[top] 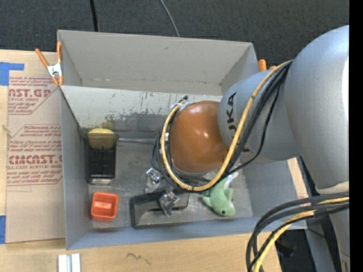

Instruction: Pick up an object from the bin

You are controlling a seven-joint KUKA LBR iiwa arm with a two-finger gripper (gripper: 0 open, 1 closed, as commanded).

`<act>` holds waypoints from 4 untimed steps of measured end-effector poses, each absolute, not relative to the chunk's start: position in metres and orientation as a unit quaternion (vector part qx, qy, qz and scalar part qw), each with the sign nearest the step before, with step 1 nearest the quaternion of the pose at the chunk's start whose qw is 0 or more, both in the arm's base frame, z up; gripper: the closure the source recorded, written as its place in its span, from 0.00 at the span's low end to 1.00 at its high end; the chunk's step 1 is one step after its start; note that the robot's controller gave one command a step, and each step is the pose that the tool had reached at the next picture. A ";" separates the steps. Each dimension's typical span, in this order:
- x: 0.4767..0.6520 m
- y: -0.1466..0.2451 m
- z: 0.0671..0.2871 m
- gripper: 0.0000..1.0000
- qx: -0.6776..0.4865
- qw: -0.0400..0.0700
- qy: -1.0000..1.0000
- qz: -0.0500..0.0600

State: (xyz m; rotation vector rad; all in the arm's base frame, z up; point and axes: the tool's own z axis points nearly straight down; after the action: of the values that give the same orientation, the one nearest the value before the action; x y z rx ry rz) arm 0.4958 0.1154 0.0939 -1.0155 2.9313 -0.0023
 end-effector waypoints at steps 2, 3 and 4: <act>0.497 0.116 0.094 1.00 -0.328 0.023 0.945 -0.001; 0.497 0.116 0.094 1.00 -0.328 0.023 0.945 -0.001; 0.497 0.116 0.094 1.00 -0.328 0.023 0.945 -0.001</act>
Offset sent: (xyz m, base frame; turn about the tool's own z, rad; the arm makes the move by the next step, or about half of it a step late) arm 0.0000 0.0000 0.0000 0.0000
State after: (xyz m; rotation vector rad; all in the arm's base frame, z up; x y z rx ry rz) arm 0.4970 0.1160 0.0936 -1.0150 2.9253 -0.0036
